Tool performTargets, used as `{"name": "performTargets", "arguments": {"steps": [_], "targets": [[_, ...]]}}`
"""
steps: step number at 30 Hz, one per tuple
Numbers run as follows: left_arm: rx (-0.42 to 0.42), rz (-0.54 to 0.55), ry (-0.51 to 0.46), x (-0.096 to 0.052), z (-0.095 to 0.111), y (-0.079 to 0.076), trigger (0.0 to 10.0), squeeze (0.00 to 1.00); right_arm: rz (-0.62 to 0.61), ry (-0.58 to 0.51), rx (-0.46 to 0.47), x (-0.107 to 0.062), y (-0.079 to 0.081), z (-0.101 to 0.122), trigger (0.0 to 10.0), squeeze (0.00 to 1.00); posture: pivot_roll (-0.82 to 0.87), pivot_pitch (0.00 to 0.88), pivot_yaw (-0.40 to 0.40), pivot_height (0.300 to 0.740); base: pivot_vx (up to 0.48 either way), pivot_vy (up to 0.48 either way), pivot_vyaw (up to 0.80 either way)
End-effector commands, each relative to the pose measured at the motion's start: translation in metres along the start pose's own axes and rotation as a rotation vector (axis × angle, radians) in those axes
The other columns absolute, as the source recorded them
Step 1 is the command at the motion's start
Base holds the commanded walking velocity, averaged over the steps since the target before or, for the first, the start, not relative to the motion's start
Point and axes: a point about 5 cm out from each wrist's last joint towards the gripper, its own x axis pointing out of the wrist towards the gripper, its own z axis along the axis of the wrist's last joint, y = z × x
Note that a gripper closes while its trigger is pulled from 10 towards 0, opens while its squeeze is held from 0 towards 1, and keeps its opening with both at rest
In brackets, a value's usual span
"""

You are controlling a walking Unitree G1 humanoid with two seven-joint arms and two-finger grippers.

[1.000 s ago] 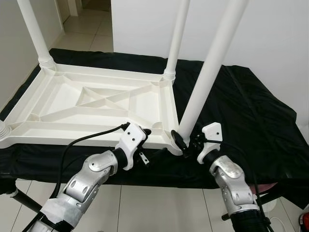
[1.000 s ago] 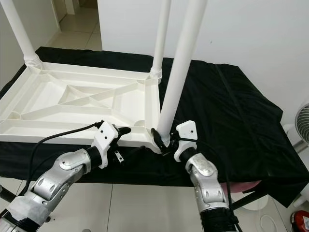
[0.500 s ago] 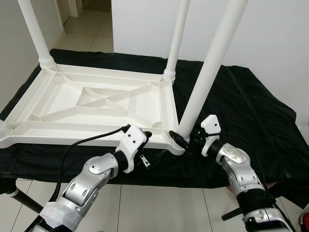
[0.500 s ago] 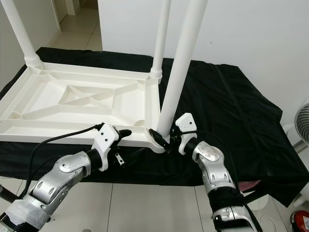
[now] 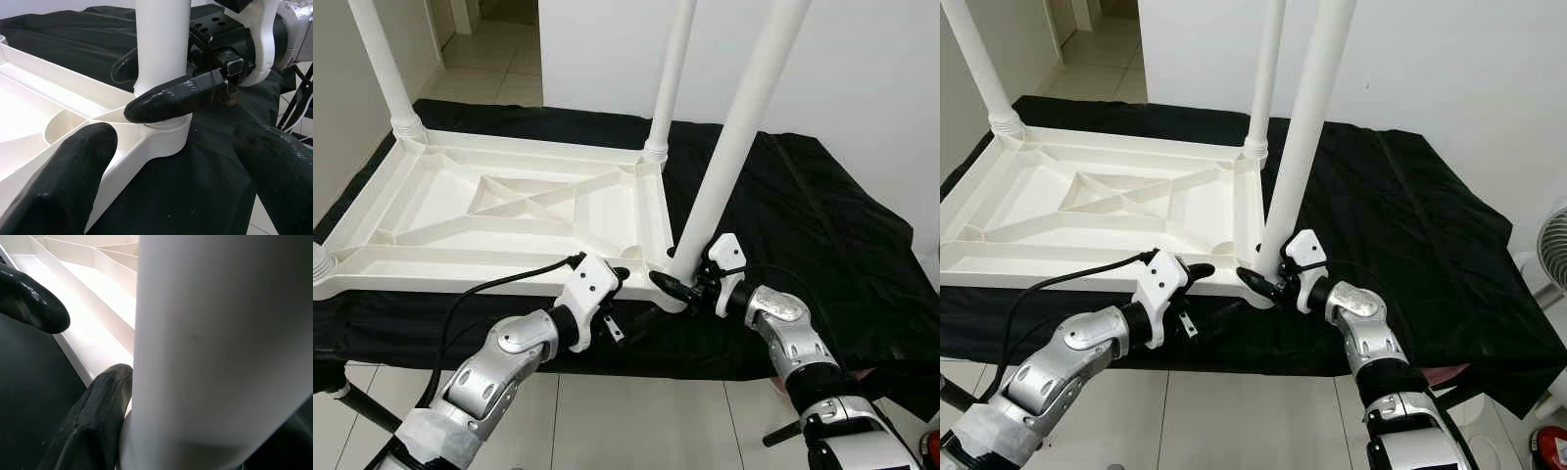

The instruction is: Building children table

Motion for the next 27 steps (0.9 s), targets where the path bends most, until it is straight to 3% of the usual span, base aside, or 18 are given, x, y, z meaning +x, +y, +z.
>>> {"name": "performTargets", "arguments": {"steps": [1,3,4,5,10,15,18,27], "targets": [[0.009,-0.125,0.01,0.002,0.002,-0.008,10.0,0.0,0.008,0.022,0.031,-0.002,0.002,-0.009,0.0,0.0,-0.01,0.0,-0.083,0.74,0.0,0.0,0.0],[0.009,-0.128,0.011,0.001,0.002,-0.008,10.0,0.0,-0.017,0.012,0.036,-0.002,0.001,-0.009,0.0,0.0,-0.02,0.0,-0.084,0.74,0.0,0.0,0.0],[0.008,-0.128,0.011,0.001,0.002,-0.008,10.0,0.0,-0.037,0.01,0.05,-0.002,-0.001,-0.009,2.2,0.0,-0.02,0.0,-0.084,0.74,0.0,0.0,0.0],[0.008,-0.129,0.011,0.002,0.002,-0.009,10.0,0.0,-0.046,0.006,0.059,-0.001,0.0,-0.009,10.0,0.0,-0.02,0.0,-0.086,0.74,0.0,0.0,0.0],[0.009,-0.128,0.011,0.002,0.002,-0.009,10.0,0.0,-0.064,0.015,0.066,0.001,0.003,-0.009,10.0,0.0,-0.02,0.0,-0.086,0.74,0.0,0.0,0.0],[0.024,-0.075,0.023,0.001,0.0,0.003,10.0,0.0,-0.196,0.088,0.027,0.002,0.011,-0.019,10.0,0.0,-0.02,0.0,-0.086,0.74,0.0,0.0,0.0],[0.025,-0.072,0.024,0.001,0.0,0.004,10.0,0.0,-0.204,0.086,0.029,0.002,0.013,-0.019,10.0,0.0,-0.02,0.0,-0.086,0.74,0.0,0.0,0.0],[0.032,-0.051,0.026,-0.001,0.001,0.01,10.0,0.0,-0.491,0.059,0.116,0.003,0.018,-0.008,10.0,0.0,-0.03,0.0,-0.079,0.74,0.0,0.0,0.0]]}}
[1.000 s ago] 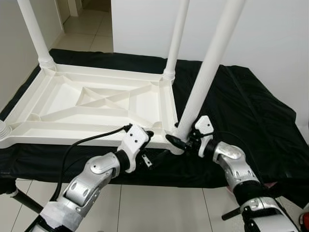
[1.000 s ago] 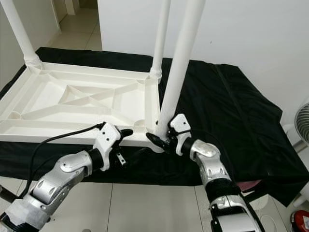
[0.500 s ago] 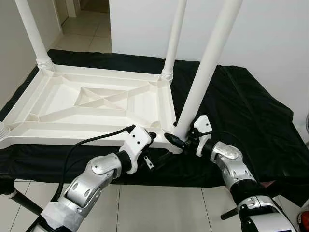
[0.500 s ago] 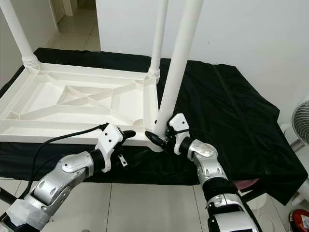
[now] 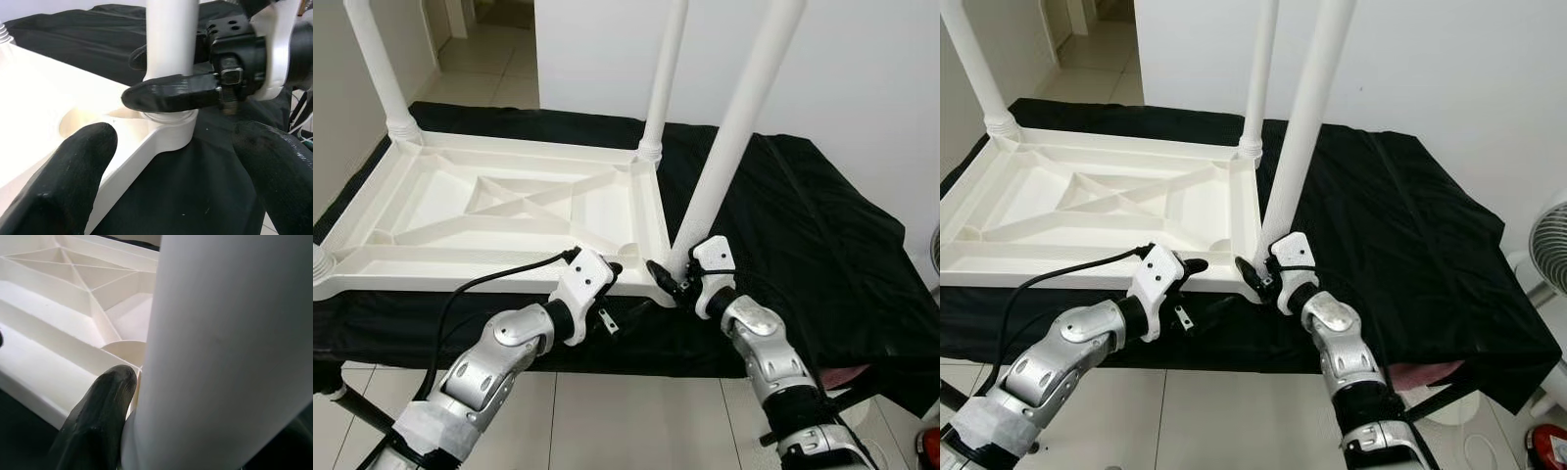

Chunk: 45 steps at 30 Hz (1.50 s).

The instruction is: Building children table

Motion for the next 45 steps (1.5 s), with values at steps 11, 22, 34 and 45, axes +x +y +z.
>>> {"name": "performTargets", "arguments": {"steps": [11,22,34,45], "targets": [[0.014,-0.094,0.001,0.001,0.001,-0.003,10.0,0.0,-0.481,0.046,0.148,-0.016,0.006,-0.006,10.0,0.0,-0.03,0.0,-0.073,0.74,0.0,0.0,0.0],[0.013,-0.108,-0.006,0.004,0.001,-0.004,10.0,0.0,-0.506,0.034,0.152,-0.014,0.017,0.002,10.0,1.0,-0.04,0.0,-0.07,0.74,0.0,0.0,0.0],[0.008,-0.124,-0.016,0.007,0.001,-0.011,10.0,0.0,-0.331,0.02,0.131,-0.015,0.0,-0.002,10.0,0.97,-0.03,0.0,-0.079,0.74,0.0,0.0,0.0],[-0.015,-0.138,-0.029,0.008,0.0,-0.015,10.0,0.0,-0.028,-0.01,0.033,-0.012,-0.006,-0.003,10.0,0.0,-0.03,0.0,-0.076,0.74,0.0,0.0,0.0]]}}
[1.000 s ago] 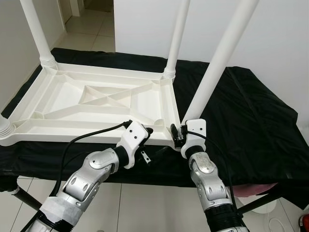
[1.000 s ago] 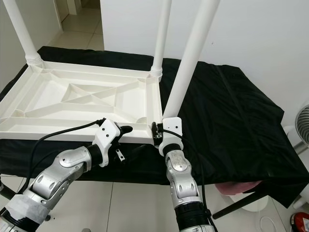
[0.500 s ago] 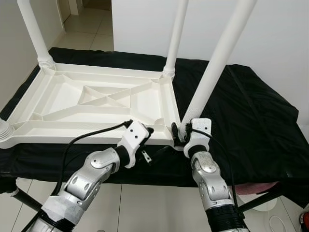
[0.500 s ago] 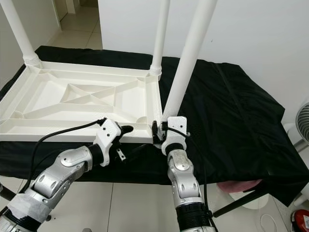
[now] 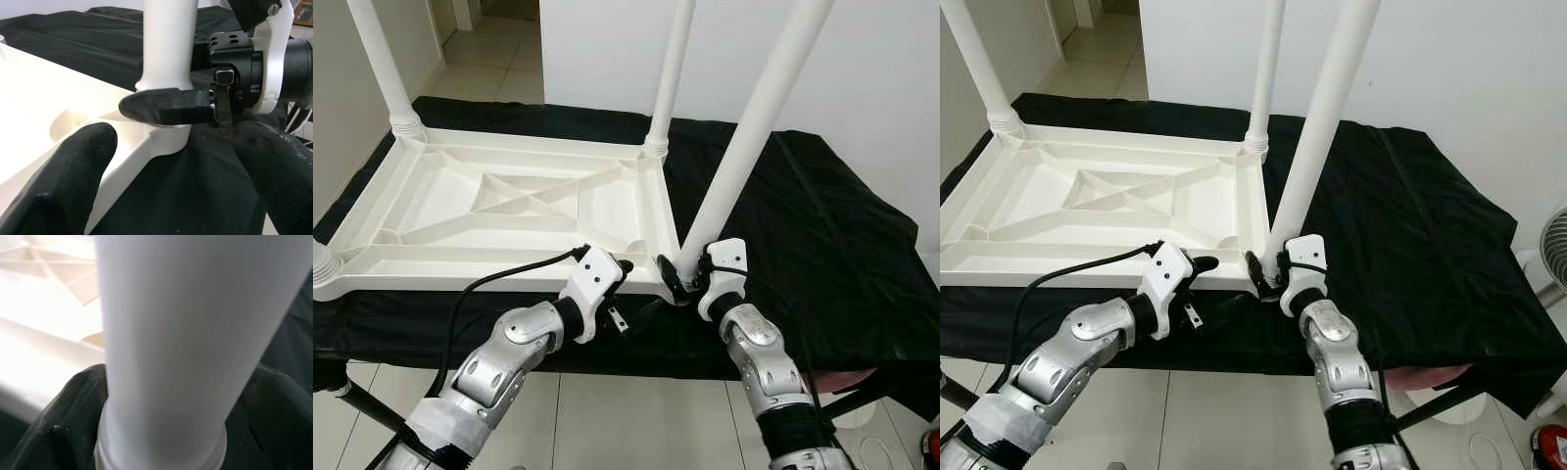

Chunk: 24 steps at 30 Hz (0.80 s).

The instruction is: Building children table

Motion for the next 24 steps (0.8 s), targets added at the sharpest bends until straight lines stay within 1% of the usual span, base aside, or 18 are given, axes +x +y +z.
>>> {"name": "performTargets", "arguments": {"steps": [1,4,9,10,16,17,18,19,20,23,24], "targets": [[0.003,-0.117,0.007,-0.001,-0.003,-0.008,10.0,0.0,0.093,-0.019,-0.007,0.002,-0.001,0.002,10.0,0.0,-0.03,0.0,-0.076,0.74,0.0,0.0,0.0],[0.005,-0.12,0.02,-0.001,-0.007,-0.008,10.0,0.0,0.189,-0.046,-0.029,0.006,-0.002,0.007,10.0,0.0,-0.03,0.0,-0.076,0.74,0.0,0.0,0.0],[0.005,-0.114,0.028,-0.001,-0.01,-0.009,10.0,0.0,0.235,-0.061,-0.03,0.011,-0.005,0.011,10.0,0.0,-0.02,0.0,-0.079,0.74,0.0,0.0,0.0],[0.002,-0.111,0.027,0.0,-0.011,-0.01,10.0,0.0,0.265,-0.067,-0.043,0.015,-0.006,0.013,10.0,0.0,-0.01,0.0,-0.08,0.74,0.0,0.0,0.0],[-0.006,-0.107,0.024,0.001,-0.012,-0.011,10.0,0.0,0.307,-0.07,-0.059,0.02,-0.008,0.014,10.0,0.0,-0.01,0.0,-0.08,0.74,0.0,0.0,0.0],[-0.006,-0.103,0.029,0.0,-0.013,-0.011,10.0,0.0,0.338,-0.036,-0.08,0.022,-0.009,0.01,4.2,0.0,0.0,0.0,-0.084,0.74,0.0,0.0,0.0],[-0.005,-0.102,0.031,0.0,-0.013,-0.011,10.0,0.0,0.351,-0.023,-0.081,0.022,-0.009,0.008,3.1,0.0,0.0,0.0,-0.085,0.74,0.0,0.0,0.0],[-0.005,-0.102,0.031,0.0,-0.013,-0.011,10.0,0.0,0.351,-0.023,-0.081,0.022,-0.009,0.008,3.1,0.0,0.0,0.0,-0.085,0.74,0.0,0.0,0.0],[-0.004,-0.101,0.031,-0.001,-0.013,-0.011,10.0,0.0,0.364,-0.017,-0.084,0.022,-0.01,0.006,1.8,0.0,0.0,0.0,-0.086,0.74,0.0,0.0,0.0],[-0.004,-0.101,0.03,-0.001,-0.013,-0.011,10.0,0.0,0.371,-0.016,-0.085,0.022,-0.01,0.005,1.8,0.0,0.0,0.0,-0.086,0.74,0.0,0.0,0.0],[-0.004,-0.101,0.03,-0.001,-0.013,-0.01,10.0,0.0,0.378,-0.017,-0.086,0.022,-0.011,0.005,0.0,0.0,0.0,0.0,-0.086,0.74,0.0,0.0,0.0]]}}
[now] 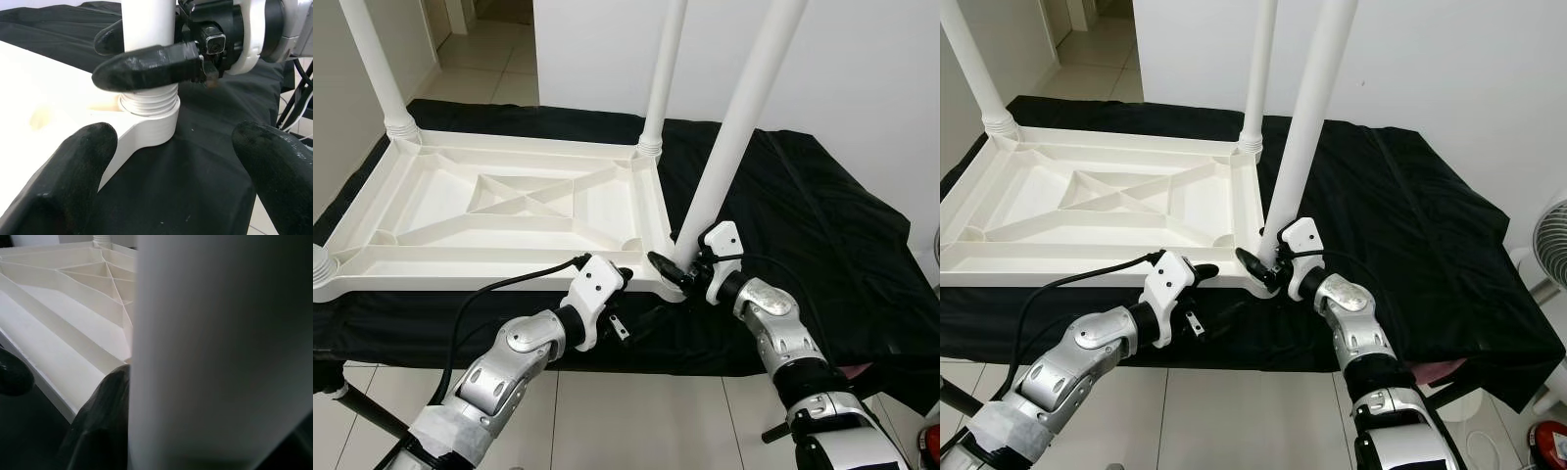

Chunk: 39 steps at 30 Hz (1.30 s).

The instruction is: Building children table

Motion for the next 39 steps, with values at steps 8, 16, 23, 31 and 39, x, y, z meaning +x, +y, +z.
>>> {"name": "performTargets", "arguments": {"steps": [8,16,23,31,39], "targets": [[0.015,-0.102,0.02,0.001,-0.005,-0.006,10.0,0.0,0.036,0.042,0.05,-0.006,0.006,-0.016,10.0,0.0,0.0,0.0,-0.087,0.74,0.0,0.0,0.0],[0.02,-0.11,0.016,0.003,-0.004,-0.006,10.0,0.0,-0.077,0.044,0.093,-0.005,0.007,-0.018,10.0,0.0,-0.01,0.0,-0.083,0.74,0.0,0.0,0.0],[0.02,-0.114,0.017,0.003,-0.004,-0.006,10.0,0.0,-0.221,0.079,0.083,-0.007,0.008,-0.023,10.0,0.0,-0.02,0.0,-0.082,0.74,0.0,0.0,0.0],[0.021,-0.119,0.015,0.004,-0.004,-0.007,10.0,0.0,-0.369,0.094,0.13,-0.006,0.012,-0.023,10.0,0.0,-0.02,0.0,-0.08,0.74,0.0,0.0,0.0],[0.023,-0.118,0.011,0.005,-0.003,-0.005,10.0,0.0,-0.719,0.091,0.175,0.001,0.031,-0.014,10.0,0.0,-0.02,0.0,-0.085,0.74,0.0,0.0,0.0]]}}
